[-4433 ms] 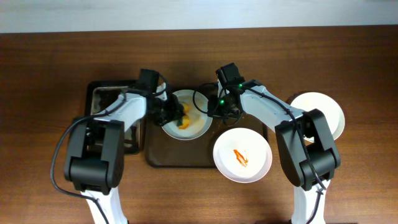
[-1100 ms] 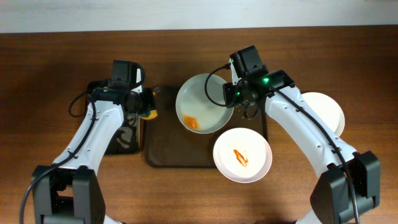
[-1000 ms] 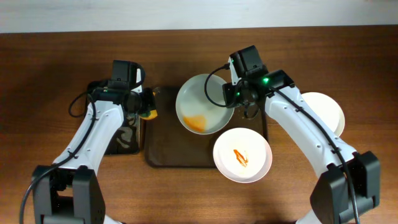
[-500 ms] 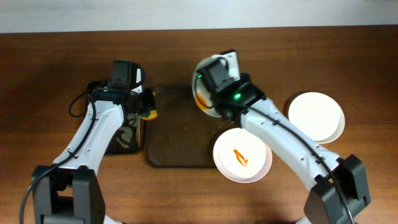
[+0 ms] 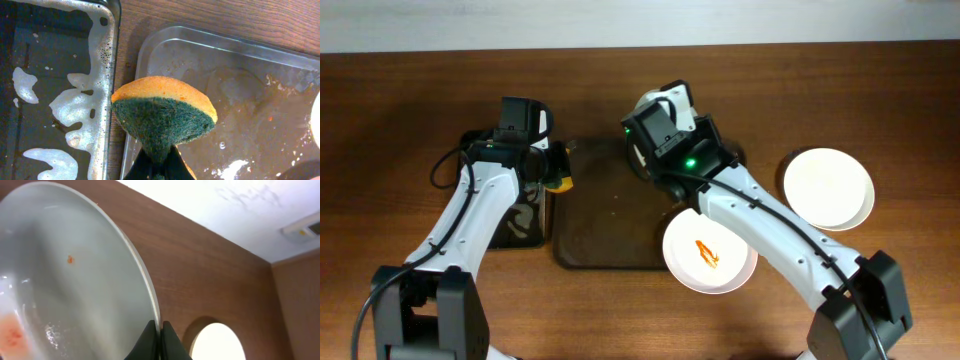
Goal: Clean dirty plates on tray and stack at the side
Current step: 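Lift the plate with the right gripper and stack it on the right plate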
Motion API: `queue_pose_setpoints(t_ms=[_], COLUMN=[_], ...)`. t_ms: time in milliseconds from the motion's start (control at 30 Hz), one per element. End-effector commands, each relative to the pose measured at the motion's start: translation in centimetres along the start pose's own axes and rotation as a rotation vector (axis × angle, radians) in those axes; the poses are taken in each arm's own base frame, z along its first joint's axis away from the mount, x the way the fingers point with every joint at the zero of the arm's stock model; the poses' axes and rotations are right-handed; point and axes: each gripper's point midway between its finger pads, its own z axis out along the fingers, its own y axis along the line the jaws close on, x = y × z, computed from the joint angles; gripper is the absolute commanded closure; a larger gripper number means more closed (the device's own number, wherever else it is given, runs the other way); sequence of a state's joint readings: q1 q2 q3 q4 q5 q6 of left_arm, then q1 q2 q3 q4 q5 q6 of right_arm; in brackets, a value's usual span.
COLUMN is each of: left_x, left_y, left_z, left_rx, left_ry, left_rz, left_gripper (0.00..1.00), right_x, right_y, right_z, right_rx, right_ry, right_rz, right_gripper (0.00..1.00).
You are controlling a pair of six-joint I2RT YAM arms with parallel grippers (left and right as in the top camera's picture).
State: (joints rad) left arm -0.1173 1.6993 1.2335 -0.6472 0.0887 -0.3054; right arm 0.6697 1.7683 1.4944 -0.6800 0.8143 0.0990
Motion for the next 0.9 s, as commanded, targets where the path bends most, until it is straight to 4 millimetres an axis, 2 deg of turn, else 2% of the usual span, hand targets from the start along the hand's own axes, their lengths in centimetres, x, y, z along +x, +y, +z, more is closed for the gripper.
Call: queue_pose_setpoints(t_ms=[0,67,167,200,233,300,333,367,433,467,500,533,567,600,633,667,700,767,867], left_x=[0.0,0.0,0.0,0.0,0.0,0.0,0.0,0.0,0.0,0.0,0.0,0.0,0.0,0.0,0.0,0.0,0.0,0.0,0.0], left_y=[0.3,0.3,0.3,0.2,0.3,0.2,0.2,0.2,0.3,0.3,0.3,0.2,0.2,0.3,0.2,0.3,0.3,0.2,0.2], left_z=[-0.2,-0.2,-0.2,-0.2,-0.2,-0.2,-0.2,-0.2,-0.2,-0.2,-0.2,-0.2,-0.2,-0.2,-0.2,-0.2,-0.2,-0.2,-0.2], left_rx=[-0.007,-0.007,-0.007,-0.007,-0.007,-0.007,-0.007,-0.007,-0.008,-0.007,-0.007,-0.007,-0.007,-0.007,-0.007,-0.008,-0.008,-0.007,-0.007], left_ry=[-0.005,-0.005,-0.005,-0.005,-0.005,-0.005,-0.005,-0.005,-0.005,-0.005,-0.005,-0.005,-0.005,-0.005,-0.004,-0.005,-0.005,-0.006,-0.004], left_rz=[0.005,0.005,0.005,0.005,0.005,0.005,0.005,0.005,0.005,0.005,0.005,0.005,0.005,0.005,0.005,0.005,0.005,0.005,0.005], left_gripper=[1.00,1.00,1.00,1.00,1.00,1.00,1.00,1.00,1.00,1.00,1.00,1.00,1.00,1.00,1.00,1.00,1.00,1.00,1.00], right_x=[-0.9,-0.6,-0.2,-0.2,-0.3,-0.7,-0.8,-0.8,-0.5,-0.2,0.0,-0.1,-0.1,-0.1,0.0,0.3,0.7,1.2,2.0], right_y=[-3.5,-4.3,-1.0,-0.9,-1.3,-5.0,-6.1,-4.8,0.3,0.7,-1.7,-5.0,-5.8,-4.8,-2.3,-1.3,-2.2,-4.6,-5.6], right_z=[-0.2,0.6,0.7,0.6,0.5,0.3,0.4,0.7,0.6,0.5,0.8,0.6,0.5,0.8,1.0,1.0,1.1,1.6,3.0], right_rx=[0.153,0.150,-0.035,-0.034,-0.002,0.206,0.253,0.166,-0.120,-0.130,0.024,0.222,0.263,0.196,0.054,-0.009,0.038,0.151,0.121], right_ry=[-0.023,-0.009,0.014,0.012,0.008,-0.011,-0.021,-0.015,0.003,0.010,0.017,0.005,-0.002,0.004,0.020,0.031,0.044,0.060,0.100], right_rz=[0.021,0.079,0.011,-0.014,-0.034,0.013,0.100,0.096,-0.069,-0.116,-0.084,0.027,0.076,0.083,0.010,-0.059,-0.048,0.081,0.197], right_gripper=[0.96,0.96,0.96,0.96,0.96,0.96,0.96,0.96,0.96,0.96,0.96,0.96,0.96,0.96,0.96,0.96,0.96,0.96,0.96])
